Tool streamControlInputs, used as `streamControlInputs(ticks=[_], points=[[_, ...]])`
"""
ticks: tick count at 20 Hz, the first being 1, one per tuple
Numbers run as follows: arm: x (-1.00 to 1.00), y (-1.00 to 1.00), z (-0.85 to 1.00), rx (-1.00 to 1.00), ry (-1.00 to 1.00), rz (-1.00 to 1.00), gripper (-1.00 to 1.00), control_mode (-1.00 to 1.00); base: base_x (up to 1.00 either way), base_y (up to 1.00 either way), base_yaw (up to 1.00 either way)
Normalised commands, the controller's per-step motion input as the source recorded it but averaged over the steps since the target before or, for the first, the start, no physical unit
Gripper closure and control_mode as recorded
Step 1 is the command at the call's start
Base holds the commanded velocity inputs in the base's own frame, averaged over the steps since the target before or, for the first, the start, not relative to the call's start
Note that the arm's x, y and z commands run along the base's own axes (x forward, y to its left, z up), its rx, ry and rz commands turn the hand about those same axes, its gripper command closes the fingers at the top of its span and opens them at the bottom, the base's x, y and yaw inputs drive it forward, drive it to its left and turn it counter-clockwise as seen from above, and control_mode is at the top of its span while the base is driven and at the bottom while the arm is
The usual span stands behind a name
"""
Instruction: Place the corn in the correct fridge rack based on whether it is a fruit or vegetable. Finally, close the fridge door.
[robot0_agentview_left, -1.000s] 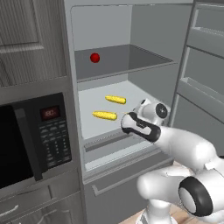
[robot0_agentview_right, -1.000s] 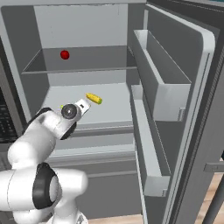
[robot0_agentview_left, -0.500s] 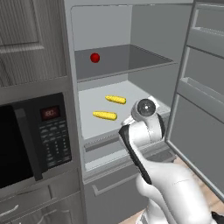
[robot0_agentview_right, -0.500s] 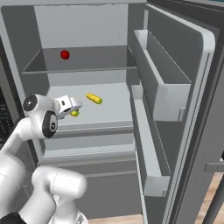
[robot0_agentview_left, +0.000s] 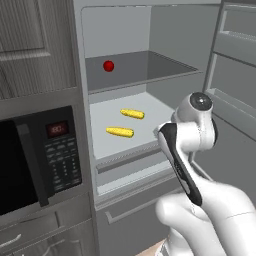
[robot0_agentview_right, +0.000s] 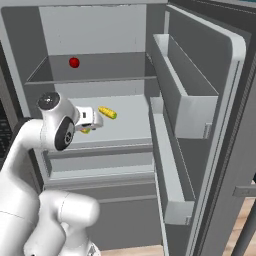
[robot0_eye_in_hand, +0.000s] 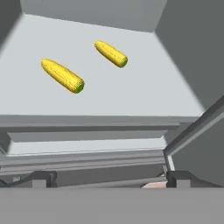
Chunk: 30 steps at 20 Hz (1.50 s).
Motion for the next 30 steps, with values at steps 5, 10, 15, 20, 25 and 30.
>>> streamControlInputs(ticks=[5,10,15,20,25,30], points=[[-0.34,0.12,-0.10,0.00,0.00,0.05,-1.00,-1.00,0.00,0.00,0.00],[-0.05,0.00,0.00,0.00,0.00,0.00,-1.00,1.00,-0.09,0.00,0.01],[0.00,0.00,0.00,0.00,0.00,0.00,-1.00,1.00,-0.55,0.14,0.10],[0.00,0.00,0.00,0.00,0.00,0.00,-1.00,1.00,-0.46,0.22,0.13],[0.00,0.00,0.00,0.00,0.00,0.00,-1.00,1.00,-0.54,0.28,0.13],[0.00,0.00,0.00,0.00,0.00,0.00,-1.00,1.00,-0.63,0.03,0.09]])
